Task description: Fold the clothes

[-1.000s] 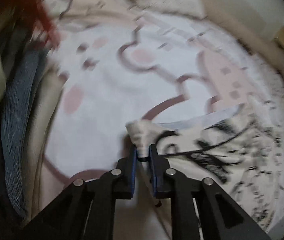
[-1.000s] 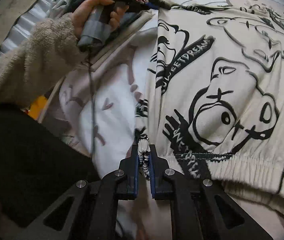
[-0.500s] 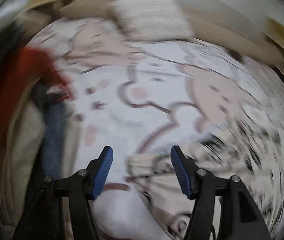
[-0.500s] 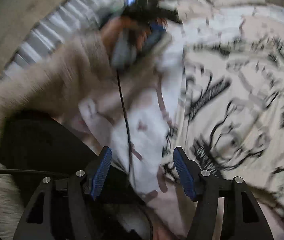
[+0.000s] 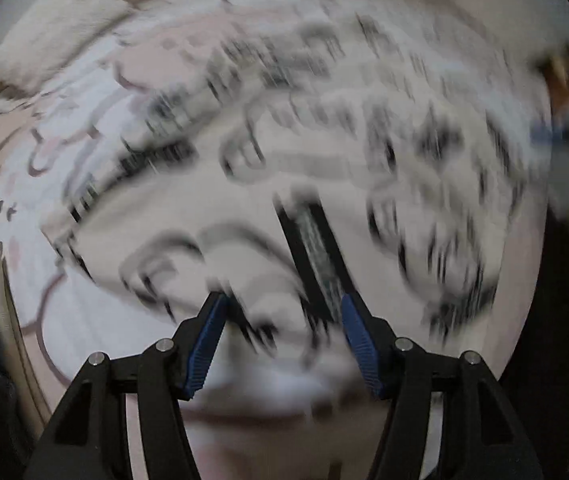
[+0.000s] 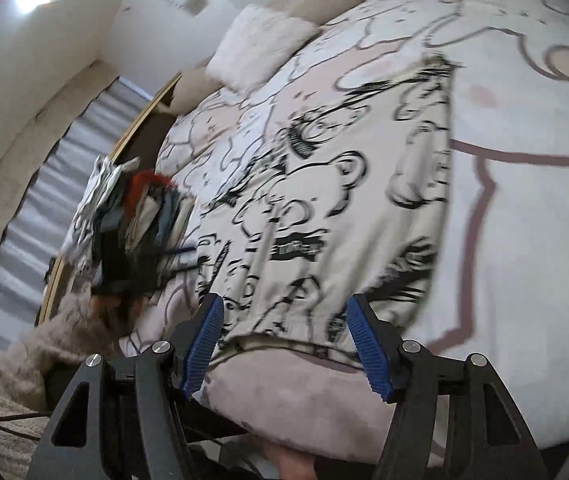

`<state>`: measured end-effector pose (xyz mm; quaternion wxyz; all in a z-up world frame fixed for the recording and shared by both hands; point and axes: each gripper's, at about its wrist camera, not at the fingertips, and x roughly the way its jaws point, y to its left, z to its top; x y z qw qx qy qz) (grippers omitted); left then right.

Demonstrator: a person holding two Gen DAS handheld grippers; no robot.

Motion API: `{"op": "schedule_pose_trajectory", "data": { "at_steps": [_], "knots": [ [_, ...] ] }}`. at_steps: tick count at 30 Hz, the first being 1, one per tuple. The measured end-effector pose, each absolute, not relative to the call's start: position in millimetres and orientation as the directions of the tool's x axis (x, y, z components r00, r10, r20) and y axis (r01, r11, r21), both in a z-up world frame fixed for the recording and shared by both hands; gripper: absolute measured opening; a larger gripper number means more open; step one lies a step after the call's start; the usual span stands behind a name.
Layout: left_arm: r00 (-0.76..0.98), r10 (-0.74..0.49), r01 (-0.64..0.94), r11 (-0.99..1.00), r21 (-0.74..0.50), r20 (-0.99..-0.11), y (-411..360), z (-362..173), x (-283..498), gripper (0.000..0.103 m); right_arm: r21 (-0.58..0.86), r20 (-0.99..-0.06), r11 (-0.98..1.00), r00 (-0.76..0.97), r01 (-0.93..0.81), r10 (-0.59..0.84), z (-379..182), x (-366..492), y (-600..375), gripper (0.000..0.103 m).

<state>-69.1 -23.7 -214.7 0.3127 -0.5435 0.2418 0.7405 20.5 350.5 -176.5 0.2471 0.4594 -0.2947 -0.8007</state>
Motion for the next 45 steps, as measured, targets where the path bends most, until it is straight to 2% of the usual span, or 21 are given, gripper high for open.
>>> {"op": "schedule_pose_trajectory", "data": {
  "at_steps": [3, 5, 9, 14, 18, 23, 28, 29, 31, 34, 36, 45],
  "knots": [
    [-0.204, 0.158, -0.727, -0.686, 0.041, -0.966, -37, -225, -55, 0.060, 0.699, -0.589, -0.702, -0.448, 0.135, -0.673, -183, 15, 344, 0.064],
    [-0.194, 0.118, -0.704, -0.709, 0.054, -0.974, -45, -224, -57, 0.067, 0.689, -0.616, -0.714, -0.418, 0.125, -0.668, -194, 9, 339, 0.064],
    [-0.238, 0.057, -0.638, -0.762, 0.112, -0.970, -61, -211, -52, 0.068, 0.687, -0.655, -0.724, -0.379, 0.062, -0.654, -211, 6, 343, 0.064],
    [-0.364, 0.158, -0.628, -0.770, 0.116, -0.918, -26, -158, -35, 0.068, 0.711, -0.663, -0.700, -0.392, -0.066, -0.637, -210, 10, 374, 0.064],
    [-0.532, 0.271, -0.666, -0.720, 0.198, -0.802, 49, -120, -6, 0.068, 0.755, -0.647, -0.634, -0.349, -0.170, -0.678, -223, 7, 388, 0.064],
    [-0.612, 0.358, -0.697, -0.665, 0.267, -0.706, 127, -115, 29, 0.068, 0.779, -0.626, -0.569, -0.265, -0.264, -0.733, -241, -3, 384, 0.052],
    [-0.590, 0.380, -0.737, -0.613, 0.284, -0.713, 183, -147, 63, 0.068, 0.778, -0.613, -0.533, -0.217, -0.334, -0.759, -252, -12, 380, 0.050],
    [-0.588, 0.374, -0.741, -0.605, 0.292, -0.717, 192, -154, 68, 0.068, 0.776, -0.616, -0.539, -0.205, -0.329, -0.761, -252, -15, 377, 0.046],
    [-0.604, 0.367, -0.734, -0.601, 0.316, -0.707, 206, -164, 73, 0.062, 0.768, -0.624, -0.557, -0.175, -0.317, -0.761, -252, -21, 372, 0.023],
    [-0.661, 0.336, -0.698, -0.602, 0.387, -0.671, 221, -176, 78, 0.053, 0.772, -0.614, -0.549, -0.153, -0.319, -0.774, -251, -24, 370, 0.014],
    [-0.693, 0.314, -0.671, -0.610, 0.421, -0.649, 227, -183, 76, 0.047, 0.800, -0.577, -0.516, -0.155, -0.306, -0.802, -246, -25, 372, 0.013],
    [-0.732, 0.282, -0.637, -0.607, 0.476, -0.620, 242, -196, 78, 0.047, 0.826, -0.544, -0.493, -0.153, -0.274, -0.825, -232, -34, 371, 0.012]
  ]
}}
